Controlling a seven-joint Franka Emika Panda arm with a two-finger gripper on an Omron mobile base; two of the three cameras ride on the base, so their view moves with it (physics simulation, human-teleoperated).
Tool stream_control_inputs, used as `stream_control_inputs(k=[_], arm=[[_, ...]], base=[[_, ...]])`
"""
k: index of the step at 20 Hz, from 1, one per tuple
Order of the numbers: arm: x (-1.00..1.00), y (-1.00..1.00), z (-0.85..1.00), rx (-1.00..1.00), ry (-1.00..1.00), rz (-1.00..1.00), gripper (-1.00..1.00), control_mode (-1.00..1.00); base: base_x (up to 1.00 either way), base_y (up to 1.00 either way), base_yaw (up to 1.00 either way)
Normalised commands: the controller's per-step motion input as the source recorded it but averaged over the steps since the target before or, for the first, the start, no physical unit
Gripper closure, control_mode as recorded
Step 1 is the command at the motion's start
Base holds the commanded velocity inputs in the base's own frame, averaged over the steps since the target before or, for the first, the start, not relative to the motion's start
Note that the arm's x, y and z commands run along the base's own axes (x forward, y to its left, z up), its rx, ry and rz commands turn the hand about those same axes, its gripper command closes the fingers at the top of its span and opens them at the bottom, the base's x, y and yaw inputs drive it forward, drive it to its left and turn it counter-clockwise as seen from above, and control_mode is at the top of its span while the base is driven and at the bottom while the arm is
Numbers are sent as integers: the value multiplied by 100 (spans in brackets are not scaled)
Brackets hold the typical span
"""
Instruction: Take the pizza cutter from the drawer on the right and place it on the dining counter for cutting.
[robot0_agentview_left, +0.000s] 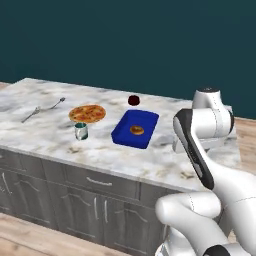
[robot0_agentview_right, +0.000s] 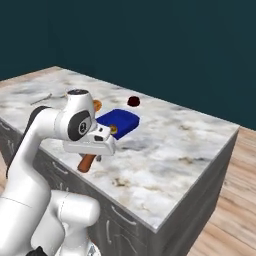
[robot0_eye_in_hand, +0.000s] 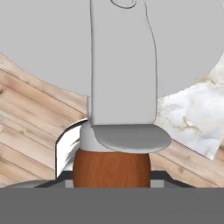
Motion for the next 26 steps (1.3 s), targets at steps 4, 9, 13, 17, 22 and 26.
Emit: stream_control_inputs(k=[4, 9, 13, 17, 22, 26], arm=[[0, 0, 0, 0, 0, 0, 100, 100], [0, 0, 0, 0, 0, 0, 100, 100], [0, 0, 0, 0, 0, 0, 100, 100], [0, 0, 0, 0, 0, 0, 100, 100], [0, 0, 0, 0, 0, 0, 100, 100], [0, 0, 0, 0, 0, 0, 100, 100]], base=[[33, 19, -28], [43, 3, -30], [49, 5, -29], [57, 0, -24], [65, 2, -30], [63, 19, -37]])
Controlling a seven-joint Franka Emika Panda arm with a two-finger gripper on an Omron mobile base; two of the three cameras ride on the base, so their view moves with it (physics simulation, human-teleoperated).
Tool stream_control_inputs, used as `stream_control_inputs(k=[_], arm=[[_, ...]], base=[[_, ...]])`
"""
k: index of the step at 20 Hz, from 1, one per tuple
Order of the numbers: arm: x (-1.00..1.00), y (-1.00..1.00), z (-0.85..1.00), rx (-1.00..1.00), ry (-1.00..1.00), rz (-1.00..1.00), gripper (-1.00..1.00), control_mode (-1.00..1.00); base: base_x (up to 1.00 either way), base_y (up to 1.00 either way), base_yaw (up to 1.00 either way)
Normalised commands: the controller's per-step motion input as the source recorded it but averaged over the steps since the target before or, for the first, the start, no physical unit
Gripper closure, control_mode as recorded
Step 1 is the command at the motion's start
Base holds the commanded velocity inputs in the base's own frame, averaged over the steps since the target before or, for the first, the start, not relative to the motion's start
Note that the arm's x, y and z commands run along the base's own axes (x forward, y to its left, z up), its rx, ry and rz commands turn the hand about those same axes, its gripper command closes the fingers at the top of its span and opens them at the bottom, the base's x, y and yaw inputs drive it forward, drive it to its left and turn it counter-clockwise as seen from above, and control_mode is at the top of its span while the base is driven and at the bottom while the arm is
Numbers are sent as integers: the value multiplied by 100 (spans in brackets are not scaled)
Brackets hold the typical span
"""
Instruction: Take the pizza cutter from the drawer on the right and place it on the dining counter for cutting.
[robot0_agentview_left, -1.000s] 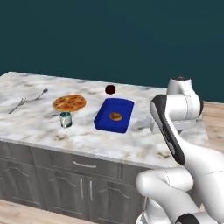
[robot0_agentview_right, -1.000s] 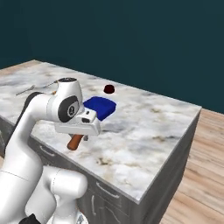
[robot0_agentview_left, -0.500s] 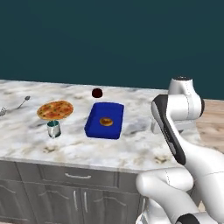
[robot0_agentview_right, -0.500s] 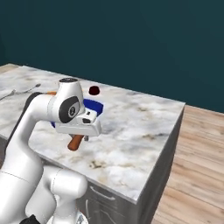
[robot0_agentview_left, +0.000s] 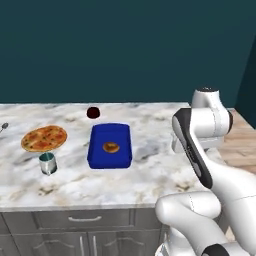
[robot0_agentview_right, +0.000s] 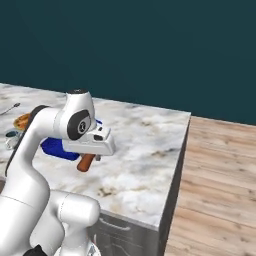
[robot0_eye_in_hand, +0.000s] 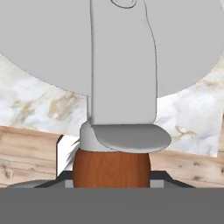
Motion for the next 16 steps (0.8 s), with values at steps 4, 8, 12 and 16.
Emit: stream_control_inputs(k=[4, 8, 12, 16], arm=[[0, 0, 0, 0, 0, 0, 100, 100], [0, 0, 0, 0, 0, 0, 100, 100], [0, 0, 0, 0, 0, 0, 100, 100], [0, 0, 0, 0, 0, 0, 100, 100]], base=[[32, 44, -36], [0, 90, -26], [0, 100, -20], [-2, 100, -10]])
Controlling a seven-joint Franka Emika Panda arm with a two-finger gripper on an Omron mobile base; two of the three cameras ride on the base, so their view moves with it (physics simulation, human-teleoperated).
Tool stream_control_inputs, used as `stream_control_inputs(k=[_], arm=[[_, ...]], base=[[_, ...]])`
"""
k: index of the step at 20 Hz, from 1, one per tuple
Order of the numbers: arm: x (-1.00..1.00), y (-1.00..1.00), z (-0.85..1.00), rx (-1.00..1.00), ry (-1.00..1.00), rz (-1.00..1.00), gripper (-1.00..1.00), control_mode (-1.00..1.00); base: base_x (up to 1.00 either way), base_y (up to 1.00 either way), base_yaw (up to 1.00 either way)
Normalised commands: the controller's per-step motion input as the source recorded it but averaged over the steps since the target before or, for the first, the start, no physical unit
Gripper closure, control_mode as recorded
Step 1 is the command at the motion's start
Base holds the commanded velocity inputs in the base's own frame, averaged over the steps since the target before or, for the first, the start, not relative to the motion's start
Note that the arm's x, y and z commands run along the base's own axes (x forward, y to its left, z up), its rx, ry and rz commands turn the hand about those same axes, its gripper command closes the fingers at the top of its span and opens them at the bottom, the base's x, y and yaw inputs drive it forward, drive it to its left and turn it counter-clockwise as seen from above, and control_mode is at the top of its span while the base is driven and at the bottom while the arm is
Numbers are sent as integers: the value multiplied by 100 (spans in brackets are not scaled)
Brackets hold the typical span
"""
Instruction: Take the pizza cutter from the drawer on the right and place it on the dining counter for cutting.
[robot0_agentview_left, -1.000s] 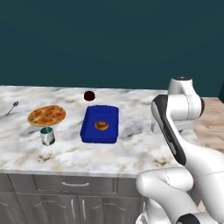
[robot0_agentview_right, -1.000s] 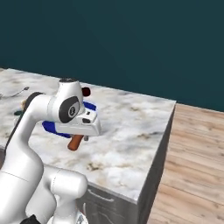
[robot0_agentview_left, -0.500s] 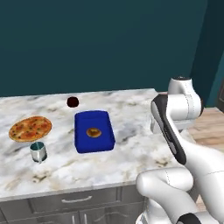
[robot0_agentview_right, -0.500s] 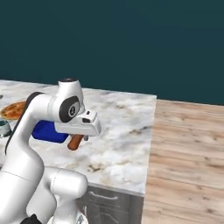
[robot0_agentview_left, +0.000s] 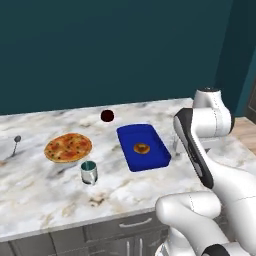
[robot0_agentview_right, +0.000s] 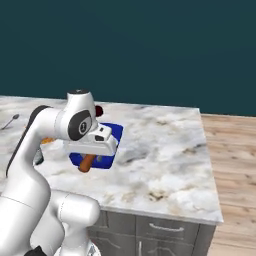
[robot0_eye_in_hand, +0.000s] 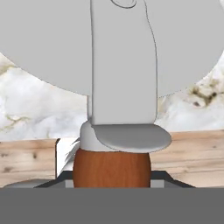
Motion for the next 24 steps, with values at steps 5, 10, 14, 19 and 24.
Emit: stream_control_inputs(k=[5, 10, 14, 19, 24], arm=[[0, 0, 0, 0, 0, 0, 100, 100], [0, 0, 0, 0, 0, 0, 100, 100], [0, 0, 0, 0, 0, 0, 100, 100], [0, 0, 0, 0, 0, 0, 100, 100], [0, 0, 0, 0, 0, 0, 100, 100]], base=[[-6, 100, -1], [0, 100, 0], [0, 100, 0], [0, 90, 0], [2, 58, 1]])
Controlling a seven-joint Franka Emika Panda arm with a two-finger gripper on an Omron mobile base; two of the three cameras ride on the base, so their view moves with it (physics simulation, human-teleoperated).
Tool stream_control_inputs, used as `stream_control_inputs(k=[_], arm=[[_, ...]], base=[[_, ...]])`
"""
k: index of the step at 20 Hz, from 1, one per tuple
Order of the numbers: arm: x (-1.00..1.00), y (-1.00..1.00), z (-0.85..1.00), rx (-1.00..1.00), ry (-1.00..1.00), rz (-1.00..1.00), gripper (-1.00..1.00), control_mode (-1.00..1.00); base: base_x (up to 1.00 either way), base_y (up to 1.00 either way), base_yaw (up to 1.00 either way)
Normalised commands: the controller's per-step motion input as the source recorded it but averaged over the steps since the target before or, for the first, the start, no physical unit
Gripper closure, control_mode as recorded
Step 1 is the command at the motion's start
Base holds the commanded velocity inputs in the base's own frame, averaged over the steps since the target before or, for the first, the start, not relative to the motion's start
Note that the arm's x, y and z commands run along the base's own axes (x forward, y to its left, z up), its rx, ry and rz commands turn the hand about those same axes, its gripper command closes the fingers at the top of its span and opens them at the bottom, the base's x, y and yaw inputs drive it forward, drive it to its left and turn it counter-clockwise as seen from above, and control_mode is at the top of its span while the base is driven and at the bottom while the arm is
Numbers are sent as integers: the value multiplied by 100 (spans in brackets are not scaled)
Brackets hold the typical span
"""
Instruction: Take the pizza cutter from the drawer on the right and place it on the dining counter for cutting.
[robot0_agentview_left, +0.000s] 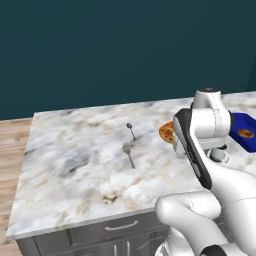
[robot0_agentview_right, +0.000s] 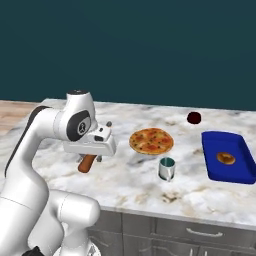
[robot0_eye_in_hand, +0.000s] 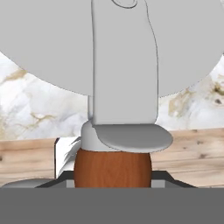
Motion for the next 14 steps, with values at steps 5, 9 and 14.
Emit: stream_control_inputs(k=[5, 9, 14], arm=[[0, 0, 0, 0, 0, 0, 100, 100], [0, 0, 0, 0, 0, 0, 100, 100], [0, 0, 0, 0, 0, 0, 100, 100]], base=[[24, 3, 4], [51, -6, 12], [20, -1, 7]])
